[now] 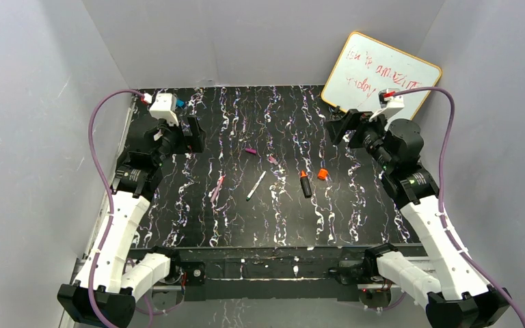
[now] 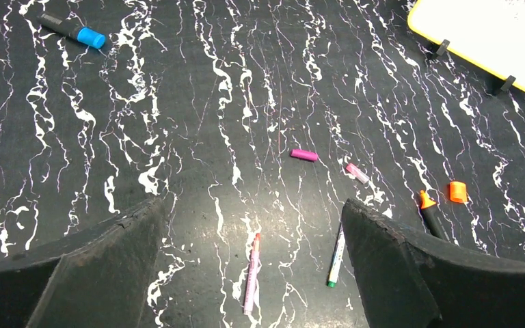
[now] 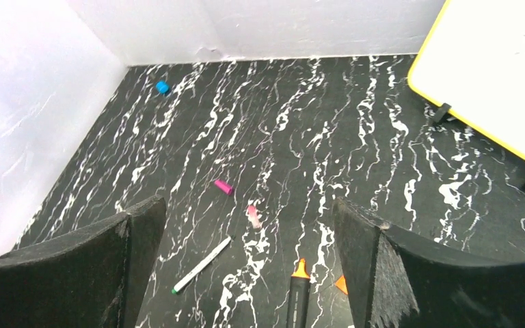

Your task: Insert the pens into the pen caps

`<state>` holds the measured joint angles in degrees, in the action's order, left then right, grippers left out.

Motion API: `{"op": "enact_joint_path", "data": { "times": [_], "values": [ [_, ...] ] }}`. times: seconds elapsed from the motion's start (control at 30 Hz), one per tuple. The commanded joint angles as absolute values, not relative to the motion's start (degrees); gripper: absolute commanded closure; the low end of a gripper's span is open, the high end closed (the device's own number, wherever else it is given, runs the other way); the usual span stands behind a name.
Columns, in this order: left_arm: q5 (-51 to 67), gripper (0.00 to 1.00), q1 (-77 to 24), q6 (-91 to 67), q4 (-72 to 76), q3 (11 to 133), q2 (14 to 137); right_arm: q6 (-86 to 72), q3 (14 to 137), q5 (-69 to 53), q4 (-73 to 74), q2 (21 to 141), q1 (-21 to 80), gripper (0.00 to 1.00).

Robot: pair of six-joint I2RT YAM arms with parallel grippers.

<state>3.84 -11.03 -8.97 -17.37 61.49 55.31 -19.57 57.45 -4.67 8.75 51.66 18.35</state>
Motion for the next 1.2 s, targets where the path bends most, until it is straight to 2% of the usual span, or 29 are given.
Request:
{"op": "enact_joint_path", "data": {
  "times": [0.0,0.17,0.33,0.4,0.5,0.63,0.8,0.97,1.07,1.17],
  "values": [
    [5.3,0.02,-10.9,-8.0,-18.9,62.1,54.7,-21.7,57.8,3.3,6.4,50.9,18.2,0.01],
    [5.3,0.02,-10.9,-7.3,-20.0,62.3,54.4,-15.1,56.0,-4.9,5.2,49.2,18.2,0.01],
    [5.9,0.02,-10.9,-5.1,-20.9,61.9,54.5,-15.2,56.8,-6.1,7.3,50.8,18.2,0.01],
    [3.8,0.02,-12.1,-3.0,-24.3,62.2,58.1,-15.2,56.4,-6.0,7.4,50.6,18.2,0.01],
    [-7.5,0.02,-17.1,-3.5,-27.5,59.5,65.8,-16.1,54.6,-6.8,6.0,49.8,18.1,0.01],
    [-5.8,0.07,-17.8,-7.5,-23.8,53.0,71.6,-16.9,52.3,-10.2,4.4,50.7,18.2,0.01],
    [-4.4,0.19,-18.7,-7.5,-26.1,56.1,79.4,-16.3,51.0,-11.0,4.3,50.1,18.2,0.01],
    [-3.6,0.28,-20.7,-7.6,-24.3,55.0,83.3,-15.5,49.2,-10.5,4.3,48.7,18.1,0.01],
    [-1.5,0.42,-20.8,-7.7,-23.6,54.9,84.5,-15.2,47.8,-9.7,4.2,47.5,18.2,0.01],
    [-1.1,0.48,-21.4,-7.6,-23.8,54.8,86.1,-14.9,47.0,-8.8,4.4,46.9,18.2,0.01]
  ]
}}
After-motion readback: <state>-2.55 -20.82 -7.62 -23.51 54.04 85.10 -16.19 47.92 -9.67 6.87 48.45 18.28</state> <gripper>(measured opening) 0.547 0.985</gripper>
